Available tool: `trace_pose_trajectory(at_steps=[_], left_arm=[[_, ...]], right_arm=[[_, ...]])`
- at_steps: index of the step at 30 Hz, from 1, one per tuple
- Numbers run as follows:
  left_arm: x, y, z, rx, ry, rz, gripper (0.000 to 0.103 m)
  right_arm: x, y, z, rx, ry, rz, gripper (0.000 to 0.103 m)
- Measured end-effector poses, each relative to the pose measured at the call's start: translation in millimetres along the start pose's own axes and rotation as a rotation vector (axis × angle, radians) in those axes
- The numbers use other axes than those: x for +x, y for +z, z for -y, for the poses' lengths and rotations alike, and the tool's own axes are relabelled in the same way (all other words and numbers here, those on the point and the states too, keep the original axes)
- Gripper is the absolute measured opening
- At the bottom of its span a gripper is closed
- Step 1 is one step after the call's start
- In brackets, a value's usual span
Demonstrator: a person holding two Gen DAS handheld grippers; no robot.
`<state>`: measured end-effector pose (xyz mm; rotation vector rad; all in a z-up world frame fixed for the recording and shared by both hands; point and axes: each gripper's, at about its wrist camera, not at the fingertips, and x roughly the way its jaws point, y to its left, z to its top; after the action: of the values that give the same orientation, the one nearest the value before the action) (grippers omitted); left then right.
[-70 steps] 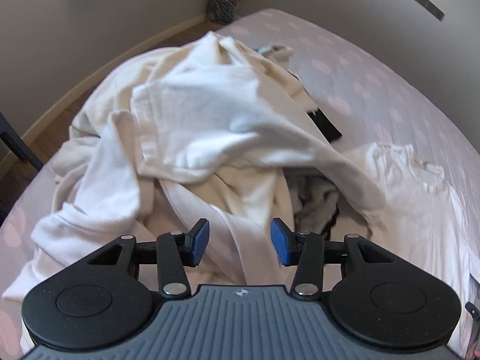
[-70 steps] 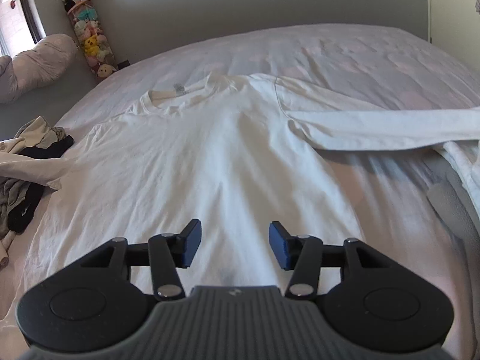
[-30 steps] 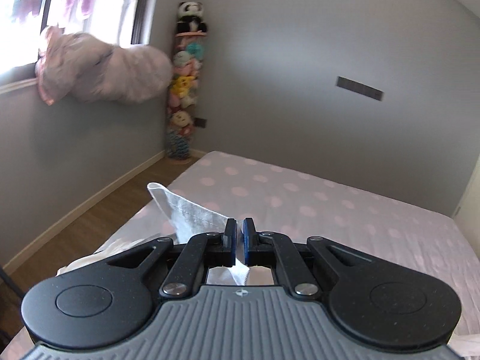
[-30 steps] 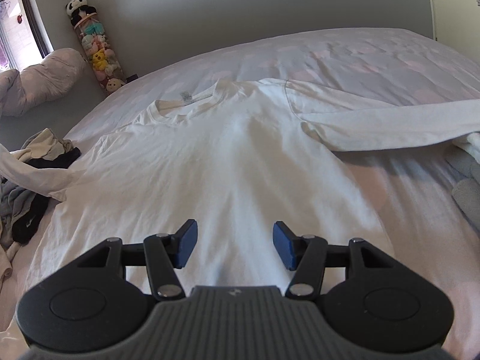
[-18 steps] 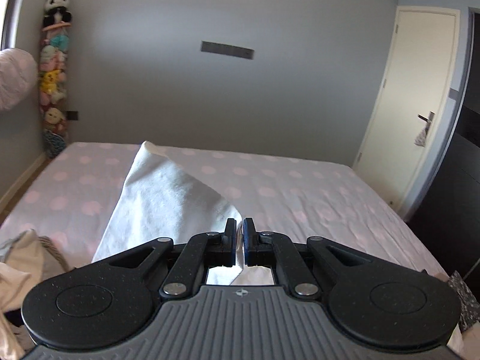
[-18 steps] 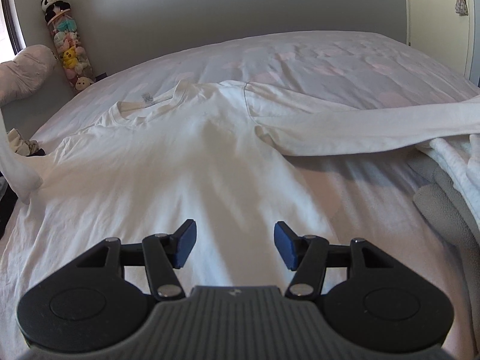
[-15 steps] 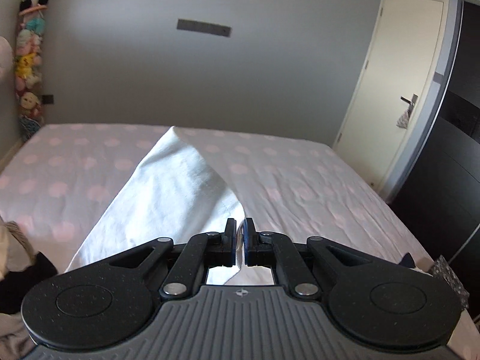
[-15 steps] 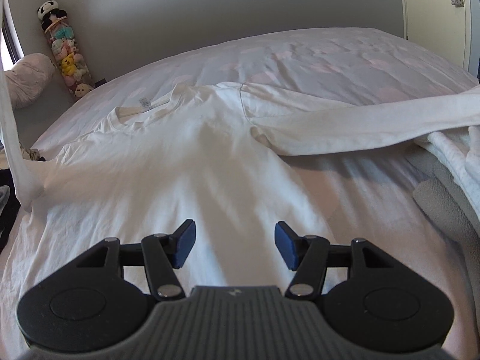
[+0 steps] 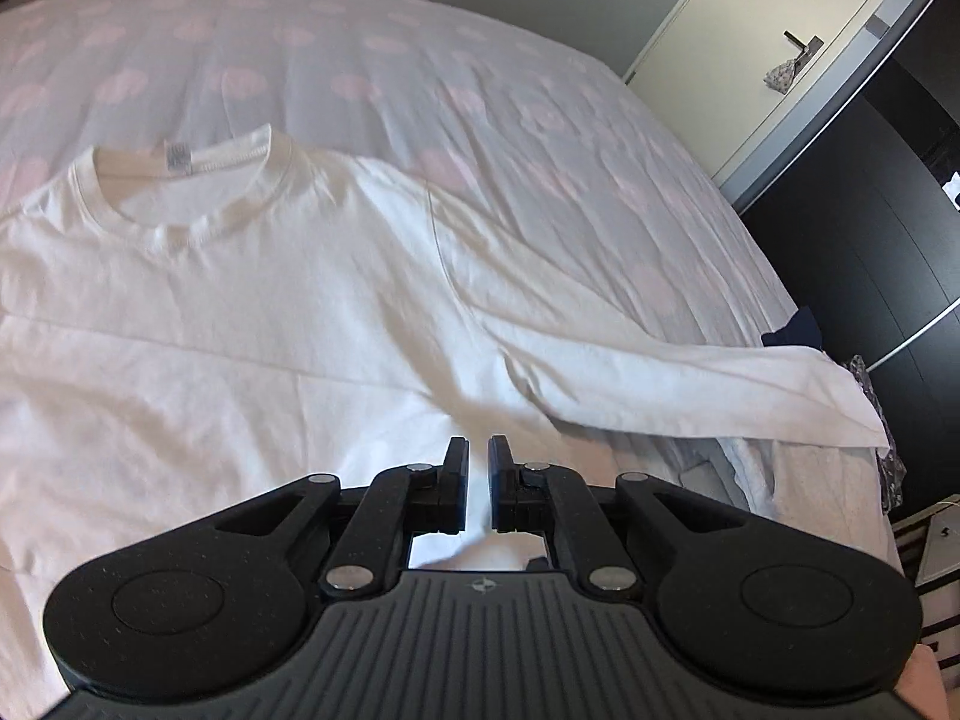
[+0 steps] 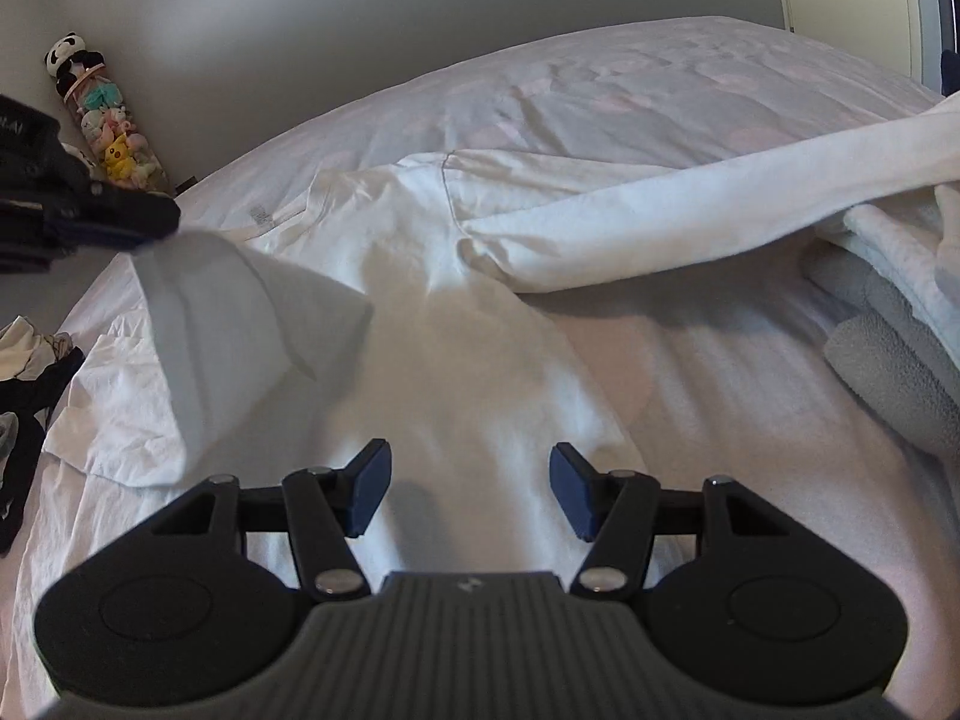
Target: Fold clothes
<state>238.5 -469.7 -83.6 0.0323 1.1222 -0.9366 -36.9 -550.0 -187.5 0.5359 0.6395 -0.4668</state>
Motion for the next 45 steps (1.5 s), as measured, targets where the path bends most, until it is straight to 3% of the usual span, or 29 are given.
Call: trace_pose_trajectory(at_steps=[2,7,17,22,26,32,36,40,43,45], left_arm=[[0,-10,-5,-0.015,-0.016,-0.012,0.028],[-30,-34,-31,-0.026,0.009,0.014,0.035],[-105,-97,-141,-0.100,0.344,0.134,0.036],[-123,-105,-181,-0.119,0.511,0.204,0.036],[-117,-103,-198,-0.059,0.655,0.210,0.036],[-91,-103,-217,0.077,0.619,0.195,0.030],[-86,-105,-228,0.091,0.597,0.227,0.025],[-90,-104,-233,0.087,0.545,0.246,0.014],[-86,-101,-235,0.114,0.548,0.214,0.011],[-88,-97,-242,0.078,0.519,0.193,0.010]], right_arm=[[0,0,1,0.003,0.002,-0.001,0.062],[-4,0,3,0.029,0.004,0.025,0.062],[-5,1,-4,-0.005,-0.006,0.040,0.062],[-7,0,-16,-0.069,0.009,0.057,0.062],[-10,-1,-28,-0.128,0.028,0.064,0.062],[0,12,-59,-0.230,0.099,0.017,0.062],[21,36,-104,-0.386,0.157,-0.025,0.062],[50,64,-154,-0.525,0.236,-0.083,0.062],[80,82,-199,-0.650,0.297,-0.163,0.060],[102,90,-233,-0.748,0.324,-0.217,0.057]])
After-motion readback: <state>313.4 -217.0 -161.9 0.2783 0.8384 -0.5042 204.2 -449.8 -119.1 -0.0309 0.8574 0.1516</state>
